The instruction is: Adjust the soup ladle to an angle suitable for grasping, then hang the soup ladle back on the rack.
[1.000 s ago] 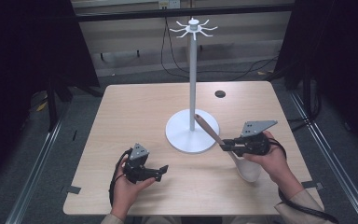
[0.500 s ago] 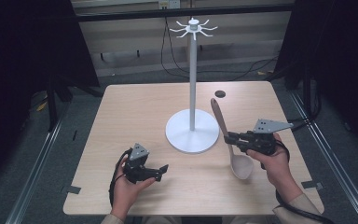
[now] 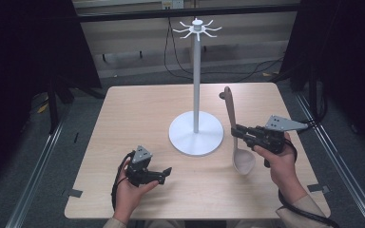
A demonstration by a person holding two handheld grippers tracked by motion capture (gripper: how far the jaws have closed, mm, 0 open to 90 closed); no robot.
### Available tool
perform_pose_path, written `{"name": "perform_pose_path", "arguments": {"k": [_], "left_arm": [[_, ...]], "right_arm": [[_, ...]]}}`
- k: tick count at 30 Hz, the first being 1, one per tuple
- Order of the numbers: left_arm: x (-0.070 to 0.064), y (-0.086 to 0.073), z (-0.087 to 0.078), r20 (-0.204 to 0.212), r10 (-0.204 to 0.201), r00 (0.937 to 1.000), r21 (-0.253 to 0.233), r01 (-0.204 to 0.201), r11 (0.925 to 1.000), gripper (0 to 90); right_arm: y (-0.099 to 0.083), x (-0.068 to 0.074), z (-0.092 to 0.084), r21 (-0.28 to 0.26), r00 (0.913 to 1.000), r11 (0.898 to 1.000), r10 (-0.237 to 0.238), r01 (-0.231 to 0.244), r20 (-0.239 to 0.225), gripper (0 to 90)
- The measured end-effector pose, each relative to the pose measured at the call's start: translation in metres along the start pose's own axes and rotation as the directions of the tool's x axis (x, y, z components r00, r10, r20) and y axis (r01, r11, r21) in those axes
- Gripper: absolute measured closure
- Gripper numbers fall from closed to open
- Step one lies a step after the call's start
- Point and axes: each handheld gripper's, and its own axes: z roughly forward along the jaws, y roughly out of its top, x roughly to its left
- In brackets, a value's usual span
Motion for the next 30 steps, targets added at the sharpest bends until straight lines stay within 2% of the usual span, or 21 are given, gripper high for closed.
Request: {"name": "perform_pose_path", "arguments": {"k": [8, 11, 15, 19, 22, 30], "left_arm": [[0.001, -0.001, 0.002, 0.000, -0.027, 0.9996, -0.017, 0.027, 0.9995, 4.8], [0.000, -0.001, 0.002, 0.000, -0.005, 1.0000, -0.001, 0.005, 1.0000, 4.8], [-0.002, 0.000, 0.004, 0.002, 0.000, 1.0000, -0.001, 0.000, 1.0000, 4.8], [-0.002, -0.001, 0.005, 0.008, -0.009, 0.9999, -0.004, 0.009, 0.9999, 4.8], [-0.002, 0.000, 0.005, 0.004, 0.001, 1.0000, 0.000, -0.001, 1.0000, 4.8], [-0.001, -0.001, 0.005, 0.009, -0.005, 0.9999, -0.001, 0.005, 1.0000, 4.8]], "right_arm": [[0.011, -0.002, -0.003, -0.056, 0.9985, 0.998, 0.018, -0.015, 0.052, 79.2], [0.018, -0.001, -0.003, -0.047, 0.9978, 0.999, 0.018, -0.015, 0.064, 79.2], [0.026, 0.000, -0.003, -0.044, 0.9975, 0.999, 0.020, -0.017, 0.068, 79.2], [0.033, 0.001, -0.002, -0.043, 0.9974, 0.999, 0.016, -0.013, 0.070, 79.1], [0.038, 0.000, -0.001, -0.045, 0.9972, 0.999, 0.015, -0.012, 0.073, 79.1], [0.055, -0.001, 0.003, -0.049, 0.9968, 0.999, 0.006, -0.002, 0.080, 79.1]]}}
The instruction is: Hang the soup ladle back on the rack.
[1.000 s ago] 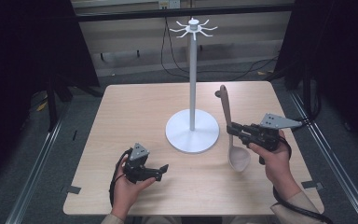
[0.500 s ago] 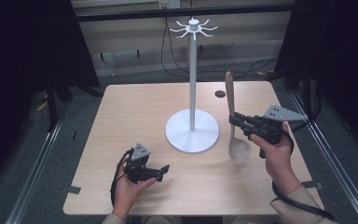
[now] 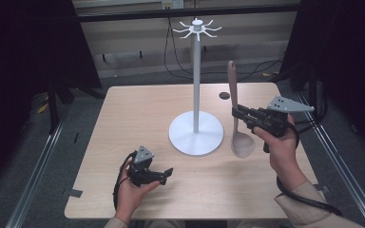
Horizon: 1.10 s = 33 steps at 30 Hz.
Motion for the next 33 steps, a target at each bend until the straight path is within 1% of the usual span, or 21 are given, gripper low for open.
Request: {"name": "perform_pose_path", "arguments": {"k": [1, 4, 8, 12, 15, 19, 21, 22, 25, 30, 31, 33], "left_arm": [[0.000, 0.000, 0.000, 0.000, 0.000, 1.0000, 0.000, 0.000, 1.0000, 4.8], [0.000, 0.000, 0.000, -0.001, 0.002, 1.0000, 0.000, -0.002, 1.0000, 4.8], [-0.001, 0.000, 0.000, 0.000, 0.000, 1.0000, 0.002, 0.000, 1.0000, 4.8], [-0.001, 0.000, 0.001, 0.004, 0.001, 1.0000, 0.004, -0.001, 1.0000, 4.9], [-0.001, 0.000, 0.001, 0.000, -0.002, 1.0000, 0.003, 0.002, 1.0000, 4.9], [0.000, 0.000, 0.001, 0.003, 0.004, 1.0000, 0.005, -0.004, 1.0000, 5.0], [-0.001, 0.000, 0.002, 0.005, 0.001, 1.0000, 0.002, -0.001, 1.0000, 5.0], [-0.001, 0.000, 0.002, 0.005, 0.000, 1.0000, 0.002, 0.000, 1.0000, 5.1], [0.000, 0.000, 0.001, -0.003, 0.001, 1.0000, 0.005, -0.001, 1.0000, 5.3], [0.000, 0.000, 0.001, -0.001, 0.000, 1.0000, 0.003, 0.000, 1.0000, 5.3], [0.000, 0.000, 0.001, 0.002, -0.010, 0.9999, -0.006, 0.010, 0.9999, 5.3], [0.000, 0.000, 0.000, -0.002, -0.010, 0.9999, -0.006, 0.010, 0.9999, 5.3]], "right_arm": [[0.000, 0.000, 0.000, 0.000, 1.0000, 1.000, 0.000, 0.000, 0.000, 79.1], [0.008, 0.001, 0.003, -0.008, 1.0000, 1.000, -0.003, 0.003, -0.007, 79.1], [0.015, 0.000, 0.005, -0.012, 1.0000, 1.000, -0.005, 0.005, -0.004, 79.1], [0.019, -0.002, 0.007, -0.016, 1.0000, 1.000, 0.004, -0.004, 0.001, 79.0], [0.024, -0.001, 0.009, -0.016, 1.0000, 1.000, 0.000, 0.000, 0.006, 79.1], [0.032, 0.000, 0.012, -0.018, 1.0000, 1.000, 0.000, 0.000, 0.001, 79.0], [0.034, 0.001, 0.013, -0.021, 1.0000, 1.000, -0.005, 0.005, -0.001, 79.1], [0.037, 0.003, 0.015, -0.027, 0.9999, 1.000, -0.011, 0.011, -0.004, 79.1], [0.042, 0.004, 0.017, -0.030, 0.9998, 0.999, -0.017, 0.017, -0.004, 79.1], [0.051, 0.006, 0.020, -0.040, 0.9997, 0.999, -0.022, 0.022, -0.006, 79.0], [0.053, 0.007, 0.021, -0.040, 0.9996, 0.999, -0.028, 0.028, -0.004, 79.0], [0.056, 0.007, 0.023, -0.035, 0.9995, 0.999, -0.032, 0.032, 0.003, 79.0]]}}
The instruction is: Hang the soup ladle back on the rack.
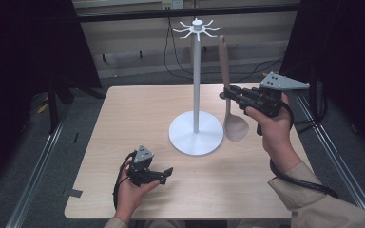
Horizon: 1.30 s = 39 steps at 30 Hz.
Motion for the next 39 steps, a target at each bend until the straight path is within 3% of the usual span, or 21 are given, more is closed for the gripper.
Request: {"name": "perform_pose_path", "arguments": {"k": [39], "left_arm": [[0.004, 0.001, -0.002, 0.002, -0.006, 1.0000, -0.010, 0.006, 0.9999, 5.3]], "right_arm": [[0.002, -0.003, 0.027, 0.017, 0.9998, 1.000, 0.019, -0.019, -0.009, 79.0]]}}
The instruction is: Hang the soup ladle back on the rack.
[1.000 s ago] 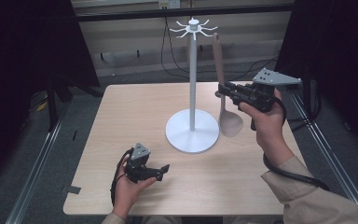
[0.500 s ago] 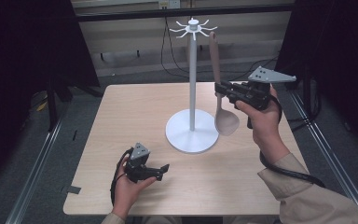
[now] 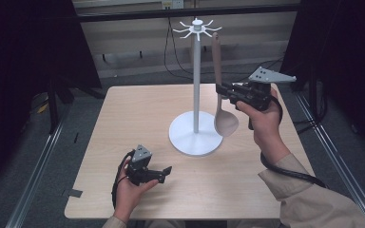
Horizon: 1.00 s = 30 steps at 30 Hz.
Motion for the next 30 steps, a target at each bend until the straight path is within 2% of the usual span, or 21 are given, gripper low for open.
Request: {"name": "perform_pose_path", "arguments": {"k": [18, 30], "left_arm": [[0.001, 0.000, 0.000, 0.000, 0.000, 1.0000, 0.001, 0.000, 1.0000, 5.4], [0.001, -0.001, 0.001, 0.003, 0.002, 1.0000, 0.003, -0.002, 1.0000, 5.5]], "right_arm": [[0.001, 0.000, 0.014, 0.009, 0.9999, 1.000, -0.006, 0.006, -0.009, 78.9], [-0.003, 0.001, 0.022, -0.004, 0.9997, 1.000, 0.017, -0.017, -0.016, 78.8]]}}
